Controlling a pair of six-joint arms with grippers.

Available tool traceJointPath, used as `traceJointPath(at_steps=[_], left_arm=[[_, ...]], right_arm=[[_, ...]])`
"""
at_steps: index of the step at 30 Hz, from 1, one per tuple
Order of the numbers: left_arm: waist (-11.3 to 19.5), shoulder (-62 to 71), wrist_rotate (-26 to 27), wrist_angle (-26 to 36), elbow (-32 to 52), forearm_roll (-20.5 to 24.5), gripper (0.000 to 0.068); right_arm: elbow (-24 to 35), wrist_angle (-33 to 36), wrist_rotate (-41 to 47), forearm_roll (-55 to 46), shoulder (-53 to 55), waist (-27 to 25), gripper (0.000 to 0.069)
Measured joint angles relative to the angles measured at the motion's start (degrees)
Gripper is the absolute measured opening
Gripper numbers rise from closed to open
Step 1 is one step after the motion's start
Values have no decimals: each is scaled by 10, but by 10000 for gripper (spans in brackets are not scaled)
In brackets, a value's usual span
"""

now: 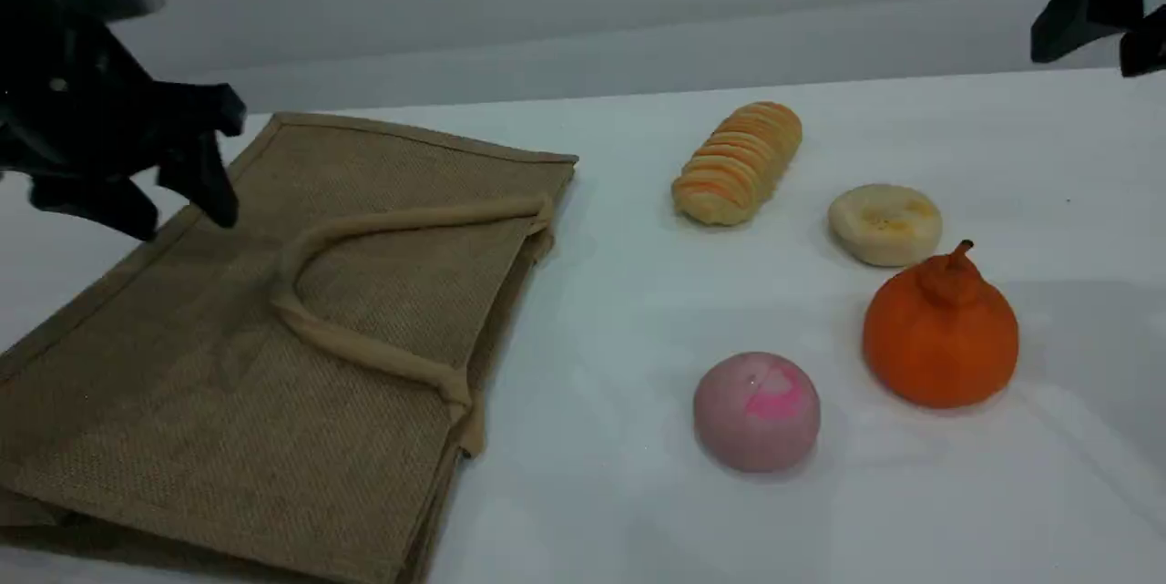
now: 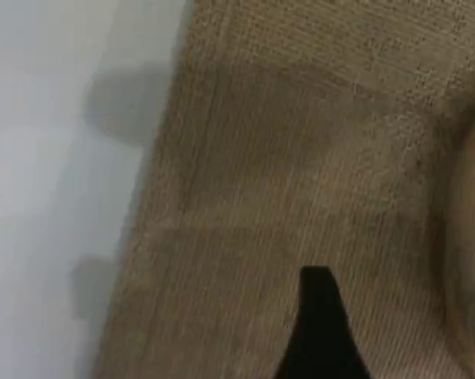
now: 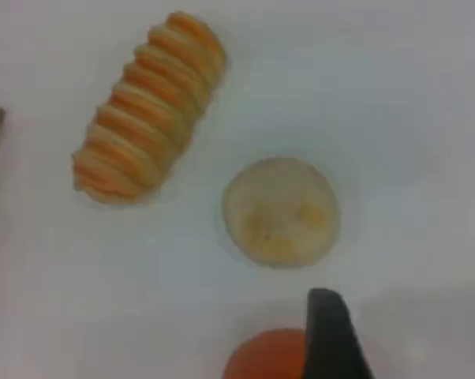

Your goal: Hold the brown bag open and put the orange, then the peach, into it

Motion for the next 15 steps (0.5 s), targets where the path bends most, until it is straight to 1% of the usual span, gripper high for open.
traceJointPath(at_steps=[3,8,12,15], left_arm=[[-7,24,15,6,-18,-20,451],[-25,53,18,8,-39,-17,451],[-28,81,18,3,-56,-15,451],[-36,108,18,-2,-68,-15,451]], right_arm=[[0,1,0,2,9,0,376],[0,1,-4,8,22,0,376],[0,1,-6,8,26,0,376],[0,1,-6,8,27,0,376]])
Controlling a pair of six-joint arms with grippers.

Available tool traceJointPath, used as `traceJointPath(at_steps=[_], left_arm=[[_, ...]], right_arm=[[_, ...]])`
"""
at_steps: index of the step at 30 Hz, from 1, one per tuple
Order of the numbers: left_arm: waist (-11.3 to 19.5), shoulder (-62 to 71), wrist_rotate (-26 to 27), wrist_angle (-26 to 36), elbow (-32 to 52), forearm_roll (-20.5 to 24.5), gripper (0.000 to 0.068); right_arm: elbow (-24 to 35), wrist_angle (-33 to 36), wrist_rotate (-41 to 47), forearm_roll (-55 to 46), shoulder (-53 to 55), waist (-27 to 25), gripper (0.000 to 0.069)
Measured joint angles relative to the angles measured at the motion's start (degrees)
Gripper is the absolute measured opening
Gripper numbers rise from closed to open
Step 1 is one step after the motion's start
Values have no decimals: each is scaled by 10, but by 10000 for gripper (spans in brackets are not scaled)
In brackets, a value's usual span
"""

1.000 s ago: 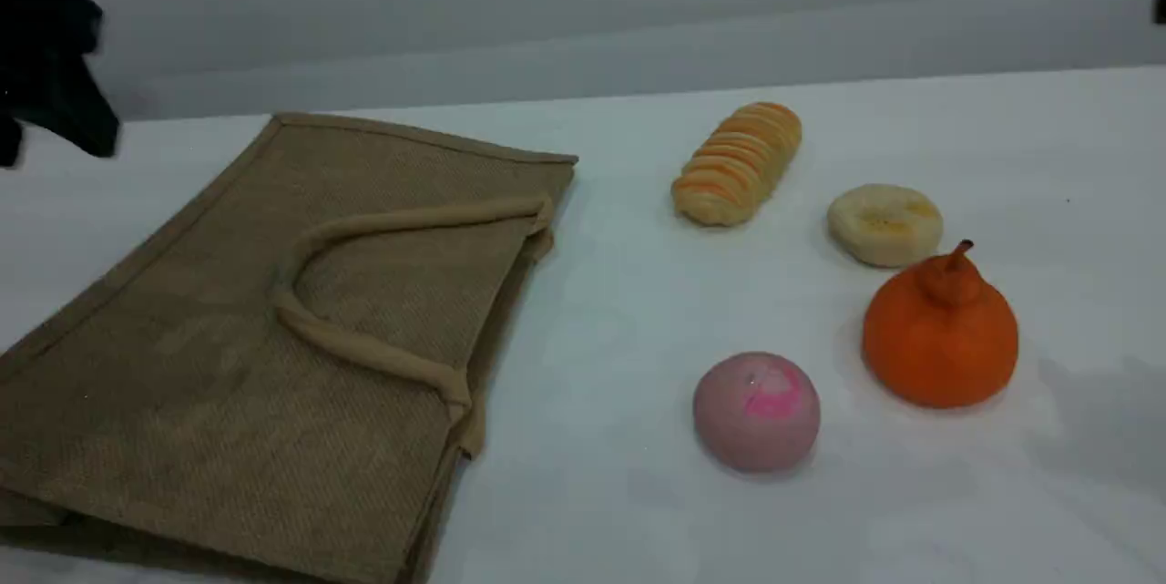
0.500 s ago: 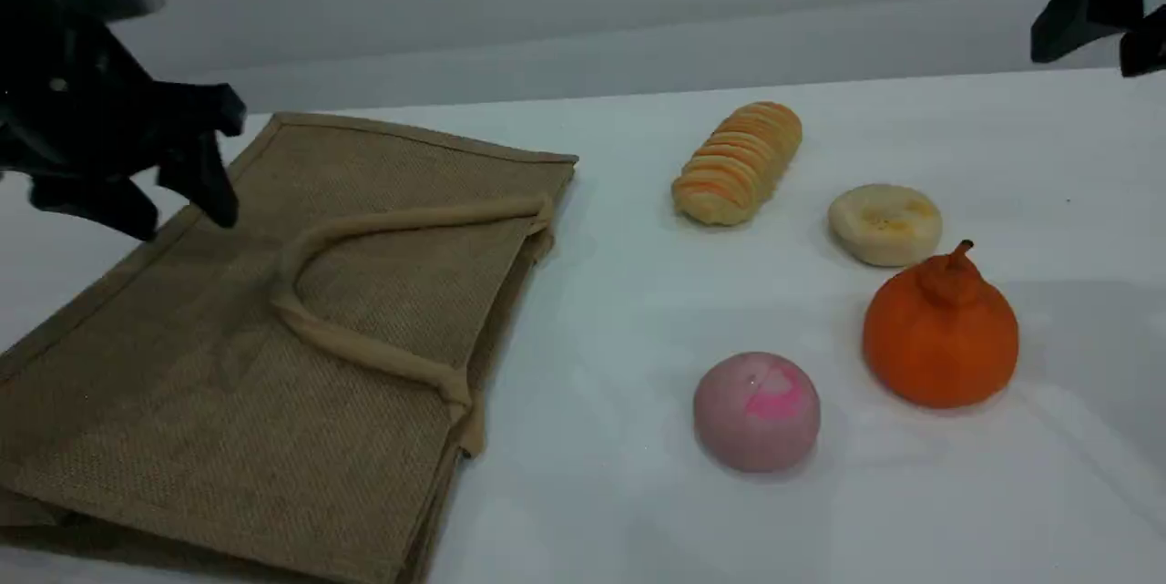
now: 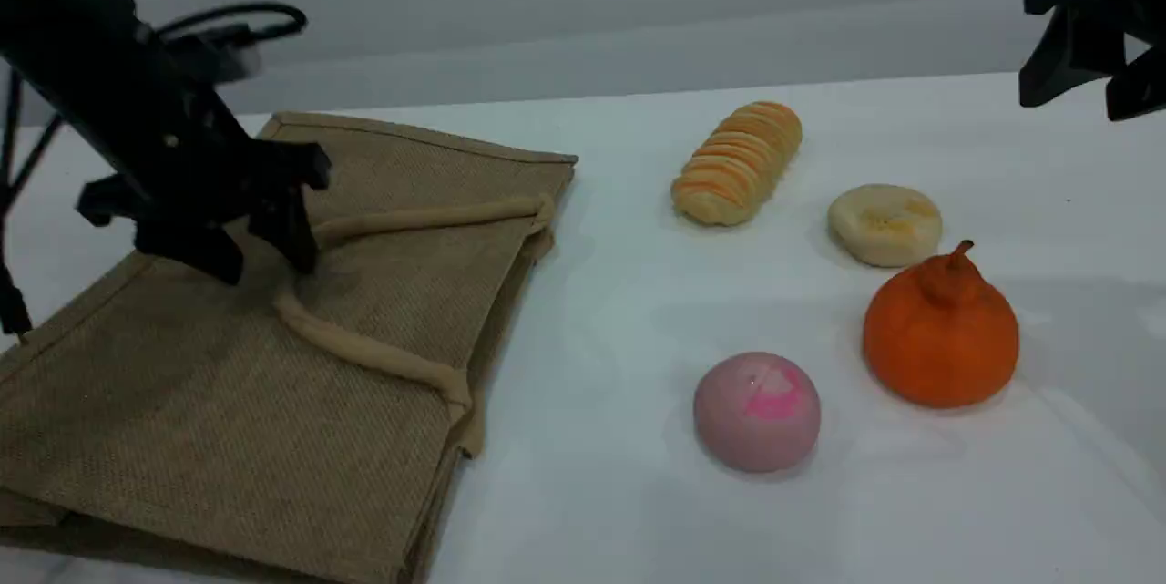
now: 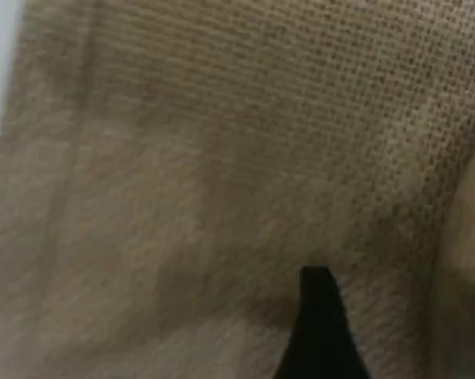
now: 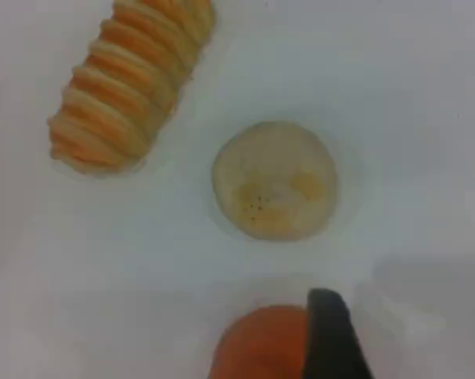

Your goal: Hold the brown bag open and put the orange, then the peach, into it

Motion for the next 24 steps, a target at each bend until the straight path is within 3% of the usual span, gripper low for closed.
traceJointPath(at_steps=[4,7,9,14,18,24], left_arm=[[-11,27,0,1,-15,0,449],[-15,30,0,3,-16,1,402],[-16,30,-1,3,-16,1,335],[-16,30,-4,4,-17,1,79],[-16,17,1,30,-35,1,78],[-16,-33,56,138,-107,0,78]], right_arm=[[0,2,0,0,3,0,376],[0,2,0,0,3,0,376],[0,2,0,0,3,0,376],[0,2,-3,0,3,0,376],[0,9,-3,0,11,0,376],[0,37,-9,2,40,28,376]])
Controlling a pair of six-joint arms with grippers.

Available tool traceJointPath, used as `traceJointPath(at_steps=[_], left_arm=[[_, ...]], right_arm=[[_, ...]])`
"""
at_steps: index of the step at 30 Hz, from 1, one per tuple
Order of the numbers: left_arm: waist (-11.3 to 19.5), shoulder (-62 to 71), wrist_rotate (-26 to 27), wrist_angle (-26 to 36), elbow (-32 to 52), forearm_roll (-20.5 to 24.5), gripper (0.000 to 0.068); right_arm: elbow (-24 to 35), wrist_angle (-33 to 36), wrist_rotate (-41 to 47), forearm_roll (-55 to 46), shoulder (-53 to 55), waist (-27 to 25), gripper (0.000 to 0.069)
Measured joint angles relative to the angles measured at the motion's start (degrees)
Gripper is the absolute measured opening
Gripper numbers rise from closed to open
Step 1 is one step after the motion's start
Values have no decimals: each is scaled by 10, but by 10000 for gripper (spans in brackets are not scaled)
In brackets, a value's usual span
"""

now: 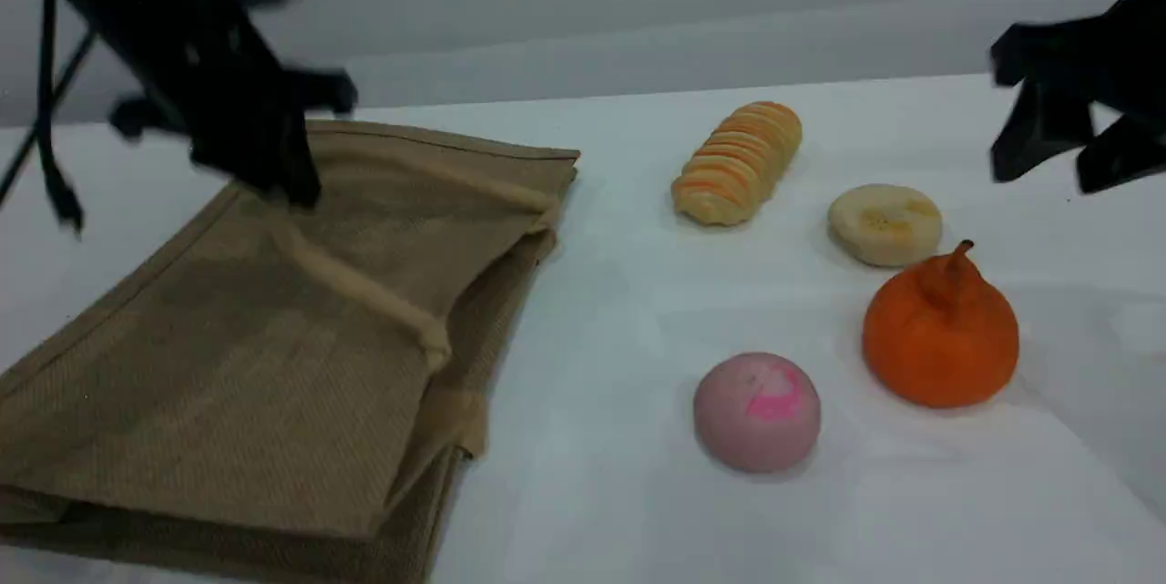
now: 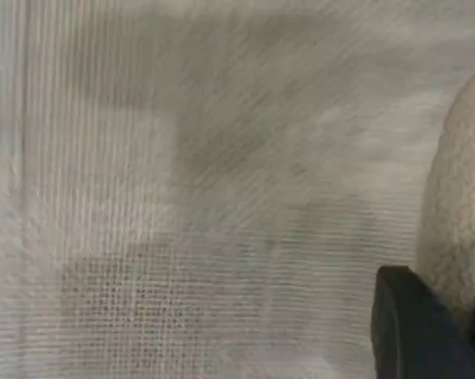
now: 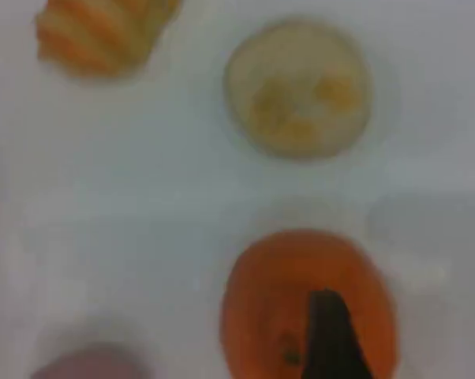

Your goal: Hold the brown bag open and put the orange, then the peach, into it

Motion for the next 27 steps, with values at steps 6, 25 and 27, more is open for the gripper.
traceJointPath(at_steps=[6,25,27], left_arm=[[0,-52,43,131,-86,0,78],[0,-204,288,312,-168,-125,78],[0,-210,292,312,-168,-137,78]], right_arm=[[0,-40,-13,0,18,62,376],[0,-77,-10,-2,40,75,375],[0,-77,-10,-4,40,75,375]])
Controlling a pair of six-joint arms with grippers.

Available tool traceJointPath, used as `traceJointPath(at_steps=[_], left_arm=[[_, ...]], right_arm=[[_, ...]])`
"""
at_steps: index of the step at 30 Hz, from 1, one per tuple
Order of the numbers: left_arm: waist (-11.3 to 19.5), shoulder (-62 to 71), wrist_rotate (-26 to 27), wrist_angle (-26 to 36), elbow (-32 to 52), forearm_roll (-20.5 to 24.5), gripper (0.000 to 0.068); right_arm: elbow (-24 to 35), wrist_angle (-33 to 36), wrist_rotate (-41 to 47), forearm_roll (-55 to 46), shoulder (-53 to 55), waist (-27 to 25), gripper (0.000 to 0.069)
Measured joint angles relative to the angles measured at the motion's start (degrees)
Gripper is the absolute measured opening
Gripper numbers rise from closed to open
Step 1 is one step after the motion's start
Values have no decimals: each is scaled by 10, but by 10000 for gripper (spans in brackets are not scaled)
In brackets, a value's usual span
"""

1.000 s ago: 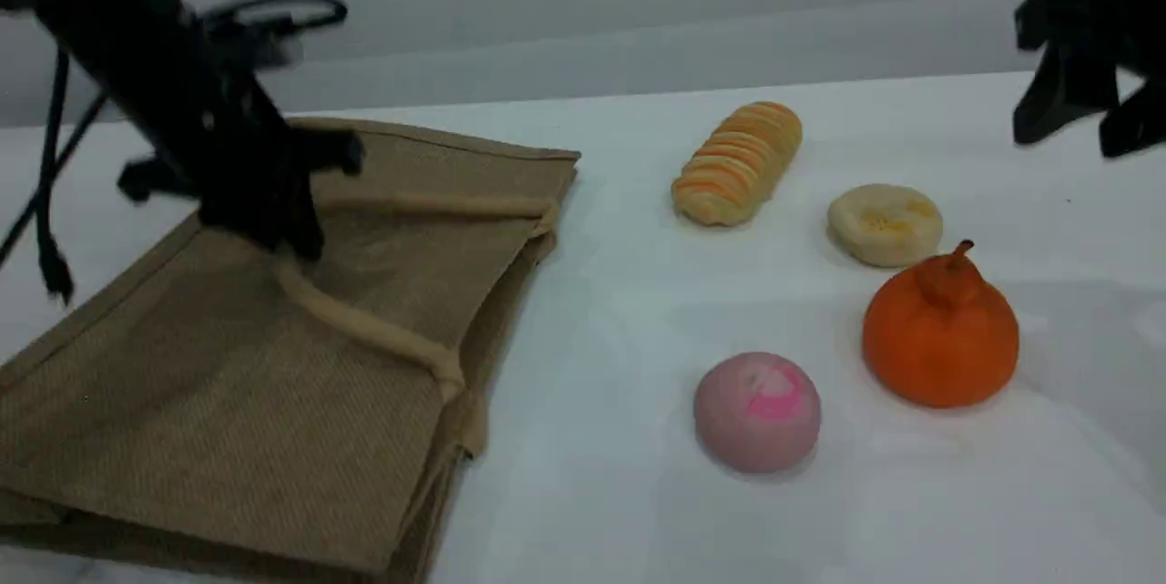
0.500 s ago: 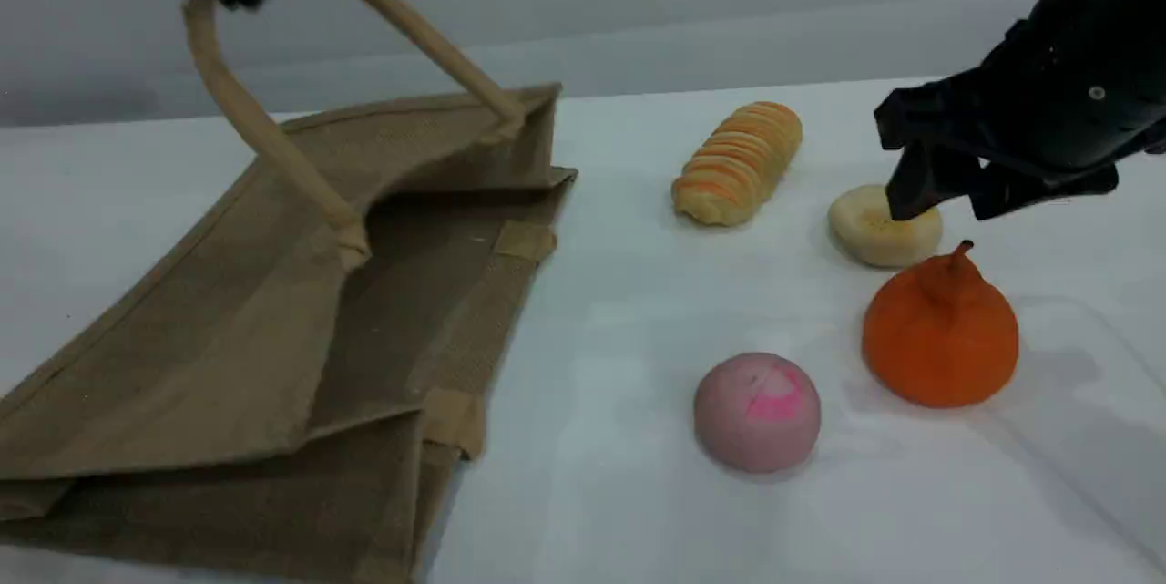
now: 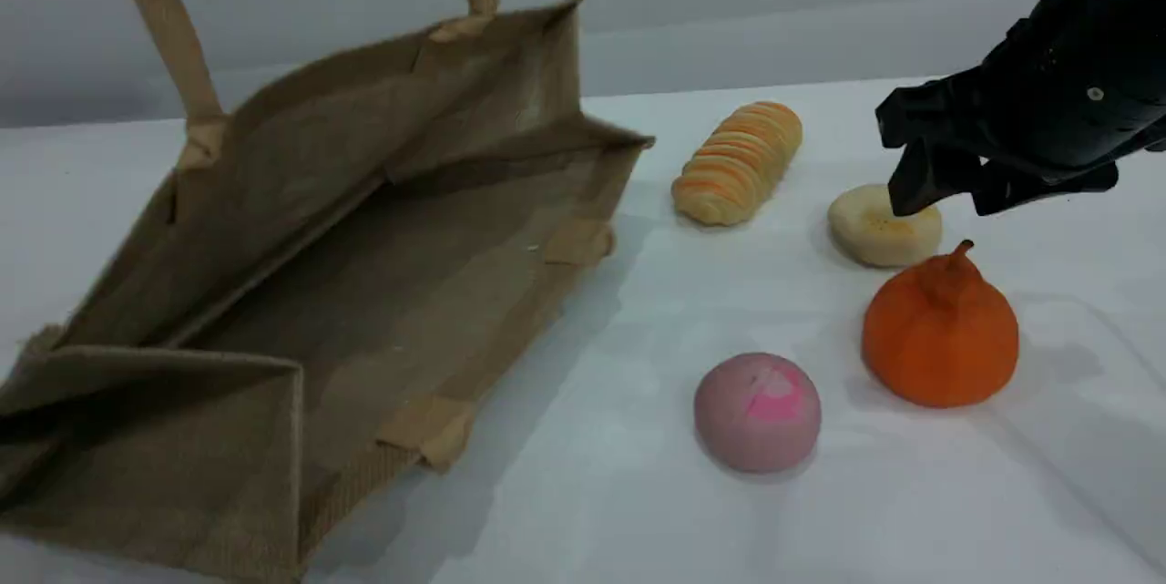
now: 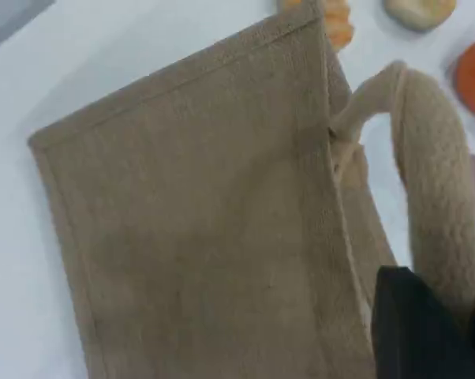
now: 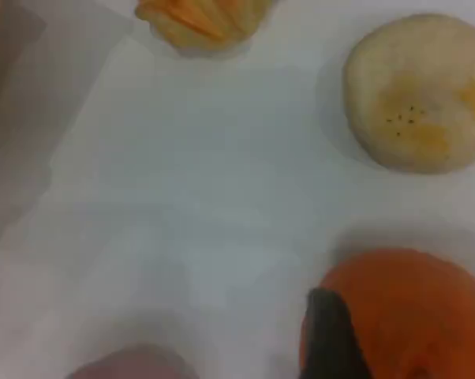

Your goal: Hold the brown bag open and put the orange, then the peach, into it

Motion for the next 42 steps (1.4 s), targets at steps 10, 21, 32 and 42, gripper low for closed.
traceJointPath(at_steps=[10,21,32,42], left_arm=[[0,-21,38,-2,0,-49,78],[0,-21,37,-2,0,-60,78],[0,-21,37,-3,0,-80,78],[0,-21,37,-4,0,-80,78]], right_arm=[[0,-7,-14,-1,25,0,375],[1,-61,-14,-1,89,0,375],[1,-81,-41,-1,116,0,235],[1,-25,-65,-16,68,0,36]])
